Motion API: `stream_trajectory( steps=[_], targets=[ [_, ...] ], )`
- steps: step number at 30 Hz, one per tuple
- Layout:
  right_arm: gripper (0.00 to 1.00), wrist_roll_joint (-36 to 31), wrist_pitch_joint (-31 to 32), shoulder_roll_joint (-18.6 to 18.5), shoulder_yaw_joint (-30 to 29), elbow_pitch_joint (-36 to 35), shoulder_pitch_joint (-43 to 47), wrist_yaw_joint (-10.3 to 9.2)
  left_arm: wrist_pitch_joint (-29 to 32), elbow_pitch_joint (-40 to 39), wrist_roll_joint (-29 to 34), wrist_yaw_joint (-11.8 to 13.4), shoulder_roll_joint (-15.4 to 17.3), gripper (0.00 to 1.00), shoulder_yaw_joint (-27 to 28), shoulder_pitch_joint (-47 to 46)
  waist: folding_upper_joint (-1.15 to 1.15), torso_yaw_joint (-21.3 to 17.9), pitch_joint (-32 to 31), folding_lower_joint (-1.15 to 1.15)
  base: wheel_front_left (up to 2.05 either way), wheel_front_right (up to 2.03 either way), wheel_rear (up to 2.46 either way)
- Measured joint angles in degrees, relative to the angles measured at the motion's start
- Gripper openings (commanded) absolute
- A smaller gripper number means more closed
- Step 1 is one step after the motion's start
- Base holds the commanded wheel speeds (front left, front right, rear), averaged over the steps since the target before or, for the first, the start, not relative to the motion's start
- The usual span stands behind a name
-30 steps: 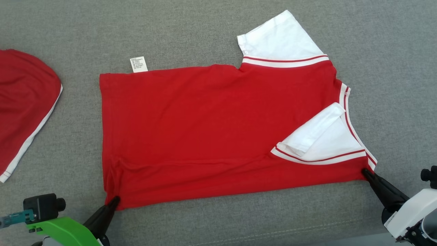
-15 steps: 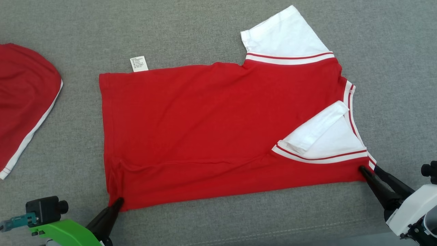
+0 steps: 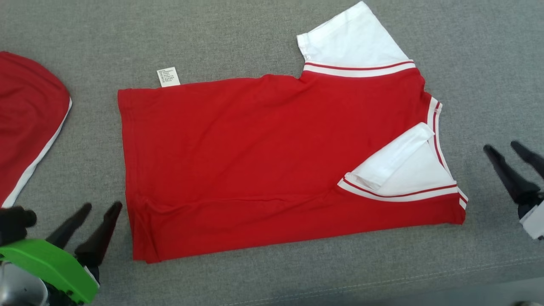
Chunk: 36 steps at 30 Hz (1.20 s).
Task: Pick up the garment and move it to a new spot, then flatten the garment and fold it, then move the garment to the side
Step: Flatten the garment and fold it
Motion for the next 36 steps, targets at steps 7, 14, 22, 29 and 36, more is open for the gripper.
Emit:
stream_trajectory(
  steps=[7,14,22,29,36],
  targets=[
    [1.00,-6.0,-0.4,-1.7,-2.1,-3.4,-14.0,-1.01,0.9,-1.2,1.7,-1.9,2.9,1.00,-0.2,-12.6,0.00,0.5,2.4,0.00,0.00,0.00,0.00],
    [1.00,-9.3,1.2,1.0,3.2,-3.1,-21.1,-0.48,2.1,4.9,3.4,-3.6,-0.3,1.00,-6.5,-22.8,0.00,1.6,5.3,0.00,0.00,0.00,0.00],
    [1.00,-10.8,3.0,1.8,5.0,-0.8,-26.0,-0.23,1.1,13.6,4.8,-3.9,-3.5,1.00,-7.9,-29.7,0.00,2.9,8.0,0.00,0.00,0.00,0.00],
    [1.00,-12.7,3.6,2.0,5.6,0.6,-30.1,0.16,-0.3,18.9,5.9,-4.2,-5.3,1.00,-8.0,-35.8,0.00,2.9,10.0,0.00,0.00,0.00,0.00],
    [1.00,-13.2,4.0,3.1,7.1,2.6,-30.9,0.68,-1.3,25.7,6.7,-5.5,-6.5,1.00,-9.4,-40.4,0.00,2.5,11.6,0.01,0.00,0.00,0.00]
  ],
)
